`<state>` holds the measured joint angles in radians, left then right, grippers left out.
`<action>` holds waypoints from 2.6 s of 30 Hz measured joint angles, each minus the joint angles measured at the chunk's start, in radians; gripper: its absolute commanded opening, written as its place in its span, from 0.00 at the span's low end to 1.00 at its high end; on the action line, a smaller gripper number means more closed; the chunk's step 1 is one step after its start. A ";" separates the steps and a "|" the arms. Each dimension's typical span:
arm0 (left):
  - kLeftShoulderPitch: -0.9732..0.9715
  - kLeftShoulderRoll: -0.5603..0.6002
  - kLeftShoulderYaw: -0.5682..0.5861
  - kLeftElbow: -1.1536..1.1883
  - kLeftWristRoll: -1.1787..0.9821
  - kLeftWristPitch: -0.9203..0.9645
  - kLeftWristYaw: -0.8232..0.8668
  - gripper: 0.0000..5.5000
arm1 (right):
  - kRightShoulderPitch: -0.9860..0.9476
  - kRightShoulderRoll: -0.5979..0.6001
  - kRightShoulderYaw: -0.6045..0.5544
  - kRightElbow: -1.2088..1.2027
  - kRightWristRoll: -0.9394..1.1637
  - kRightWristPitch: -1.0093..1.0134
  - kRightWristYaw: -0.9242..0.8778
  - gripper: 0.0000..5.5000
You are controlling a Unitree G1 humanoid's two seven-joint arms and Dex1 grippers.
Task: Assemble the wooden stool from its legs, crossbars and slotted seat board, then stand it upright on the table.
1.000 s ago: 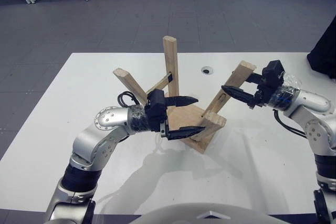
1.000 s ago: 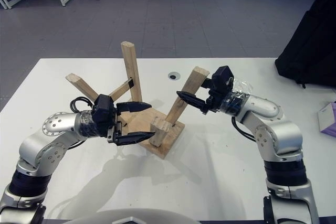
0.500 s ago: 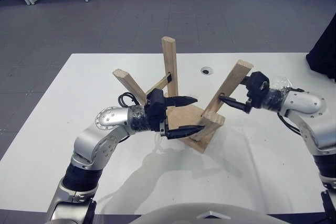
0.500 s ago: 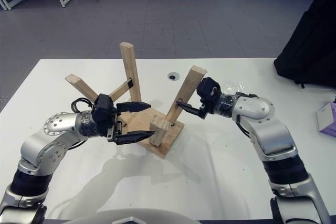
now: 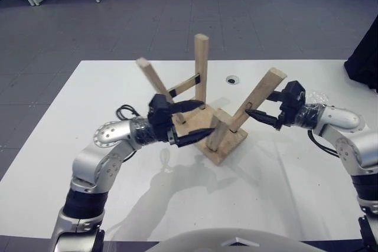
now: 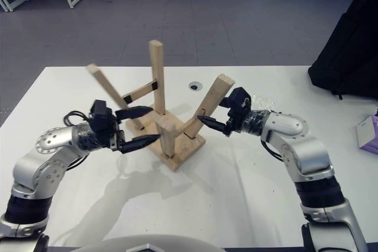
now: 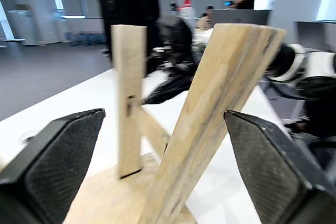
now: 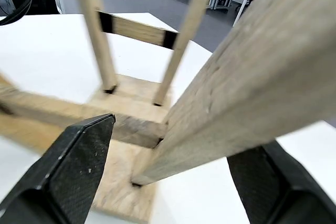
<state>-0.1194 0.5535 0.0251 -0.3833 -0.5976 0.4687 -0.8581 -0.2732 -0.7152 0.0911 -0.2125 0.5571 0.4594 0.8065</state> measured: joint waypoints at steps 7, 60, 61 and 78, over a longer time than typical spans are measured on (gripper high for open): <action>0.119 0.044 0.099 0.033 0.077 0.005 0.106 0.76 | 0.104 -0.002 -0.029 -0.146 0.114 0.075 0.097 0.64; -0.022 0.066 0.174 0.364 0.162 -0.106 0.128 0.76 | -0.018 0.164 -0.027 0.059 0.022 0.071 0.408 0.64; -0.023 0.059 0.172 0.381 0.173 -0.117 0.133 0.76 | 0.007 0.153 -0.027 0.008 0.036 0.085 0.403 0.64; 0.219 0.249 0.080 0.433 0.247 -0.299 -0.291 0.76 | 0.121 0.148 0.123 0.085 -0.189 -0.073 0.305 0.64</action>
<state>0.0998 0.8026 0.1051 0.0501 -0.3509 0.1693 -1.1489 -0.1524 -0.5669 0.2141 -0.1271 0.3686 0.3862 1.1119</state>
